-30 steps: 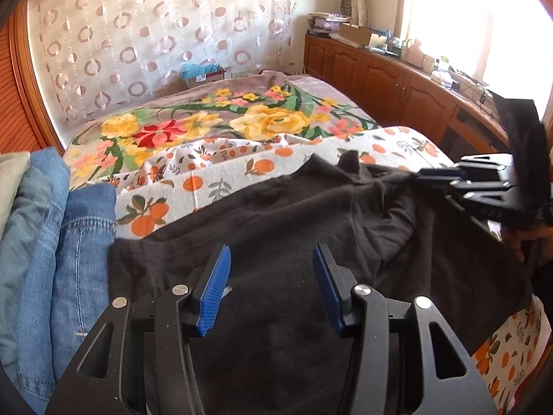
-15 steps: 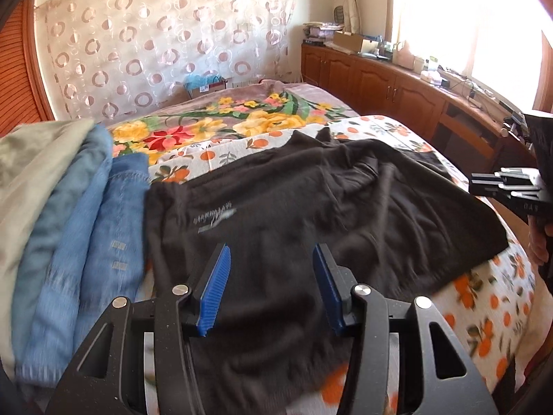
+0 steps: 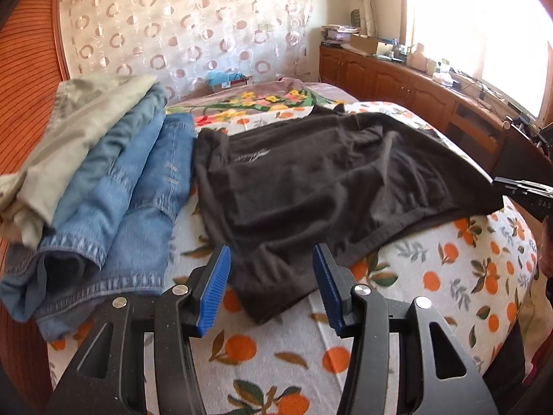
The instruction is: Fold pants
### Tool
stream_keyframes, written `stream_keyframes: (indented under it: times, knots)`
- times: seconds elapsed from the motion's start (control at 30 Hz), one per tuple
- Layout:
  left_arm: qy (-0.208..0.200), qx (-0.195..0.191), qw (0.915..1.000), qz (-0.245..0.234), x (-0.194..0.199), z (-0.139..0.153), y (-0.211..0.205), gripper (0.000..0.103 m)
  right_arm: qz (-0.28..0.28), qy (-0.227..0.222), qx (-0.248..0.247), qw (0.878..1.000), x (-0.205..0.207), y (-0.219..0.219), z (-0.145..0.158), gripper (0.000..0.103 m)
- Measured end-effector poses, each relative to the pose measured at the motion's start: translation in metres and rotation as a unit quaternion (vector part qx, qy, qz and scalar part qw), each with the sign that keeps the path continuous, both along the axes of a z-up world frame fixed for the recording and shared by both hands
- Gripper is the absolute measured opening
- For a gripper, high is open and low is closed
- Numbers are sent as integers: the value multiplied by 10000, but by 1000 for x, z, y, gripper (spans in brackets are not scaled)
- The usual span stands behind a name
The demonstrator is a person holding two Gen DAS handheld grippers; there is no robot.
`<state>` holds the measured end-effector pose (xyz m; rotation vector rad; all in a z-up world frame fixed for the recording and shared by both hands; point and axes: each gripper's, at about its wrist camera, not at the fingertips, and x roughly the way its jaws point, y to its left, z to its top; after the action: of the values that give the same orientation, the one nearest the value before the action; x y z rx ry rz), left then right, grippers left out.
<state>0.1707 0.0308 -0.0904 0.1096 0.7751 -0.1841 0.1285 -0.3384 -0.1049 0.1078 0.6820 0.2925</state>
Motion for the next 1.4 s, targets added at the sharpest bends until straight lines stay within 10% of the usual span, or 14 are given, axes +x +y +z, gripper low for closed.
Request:
stream_keyframes:
  times: [0.73, 1.17, 1.4]
  knots:
    - [374, -273, 9982, 374, -1, -31, 20, 50, 7, 161, 189, 9997, 4, -4, -17, 32]
    - [432, -444, 9980, 99, -8, -29, 18, 21, 110, 247, 439, 9987, 10, 5, -28, 32]
    - [370, -455, 9983, -17, -11, -22, 14, 5, 269, 169, 543, 9980, 4, 5, -25, 6]
